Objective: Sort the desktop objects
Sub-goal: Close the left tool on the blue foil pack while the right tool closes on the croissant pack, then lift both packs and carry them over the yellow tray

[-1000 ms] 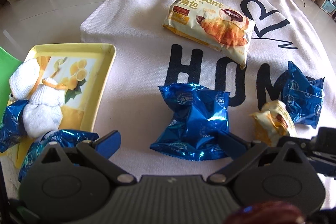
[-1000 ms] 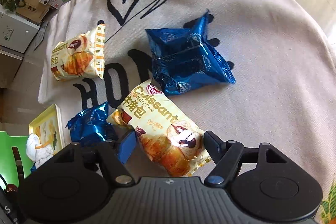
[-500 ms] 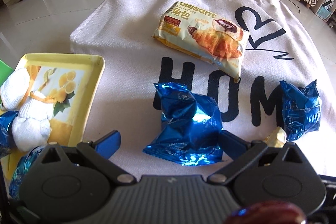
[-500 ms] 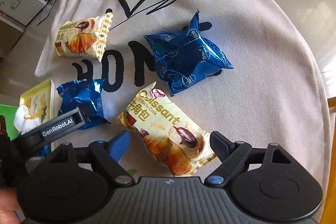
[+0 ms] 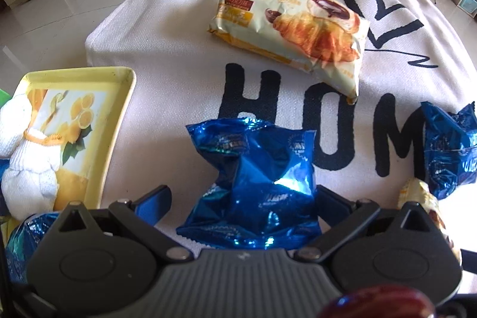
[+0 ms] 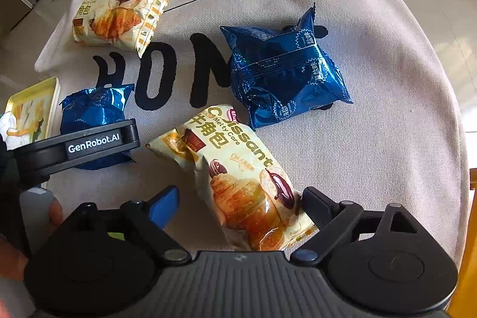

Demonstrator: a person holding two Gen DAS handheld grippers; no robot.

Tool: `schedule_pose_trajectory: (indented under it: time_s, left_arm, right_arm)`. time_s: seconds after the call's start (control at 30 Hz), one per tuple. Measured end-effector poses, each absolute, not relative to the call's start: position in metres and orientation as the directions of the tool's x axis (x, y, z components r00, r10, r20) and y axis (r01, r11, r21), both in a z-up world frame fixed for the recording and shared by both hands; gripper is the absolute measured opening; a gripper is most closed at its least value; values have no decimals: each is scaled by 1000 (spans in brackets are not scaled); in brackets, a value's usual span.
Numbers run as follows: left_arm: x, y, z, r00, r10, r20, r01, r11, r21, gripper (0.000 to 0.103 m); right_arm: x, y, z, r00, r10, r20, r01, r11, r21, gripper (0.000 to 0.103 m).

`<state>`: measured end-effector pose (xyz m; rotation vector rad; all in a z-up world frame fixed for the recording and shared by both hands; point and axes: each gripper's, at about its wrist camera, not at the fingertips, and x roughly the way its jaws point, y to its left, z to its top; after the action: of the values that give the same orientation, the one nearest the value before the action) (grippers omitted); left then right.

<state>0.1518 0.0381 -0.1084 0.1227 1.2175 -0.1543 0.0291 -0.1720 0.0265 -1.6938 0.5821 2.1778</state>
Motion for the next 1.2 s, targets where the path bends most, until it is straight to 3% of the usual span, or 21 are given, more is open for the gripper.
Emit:
schedule_pose_trajectory:
  time_s: [0.17, 0.33, 0.63, 1.2]
  left_arm:
    - [148, 38, -109, 357, -49, -933, 195, 981, 23, 102]
    - [143, 38, -103, 365, -83, -927, 214, 977, -3, 84]
    - [136, 44, -93, 373, -110, -921, 217, 976, -29, 83]
    - [126, 41, -81, 382, -138, -914, 244, 969, -45, 83]
  right_arm:
    - [28, -170, 22, -243, 12, -970, -504, -856, 116, 93]
    - [29, -171, 18, -234, 30, -972, -493, -865, 92, 94]
    - [37, -162, 23, -259, 17, -966, -501, -857, 120, 81]
    - [37, -167, 39, -280, 7, -960, -499, -855, 139, 79]
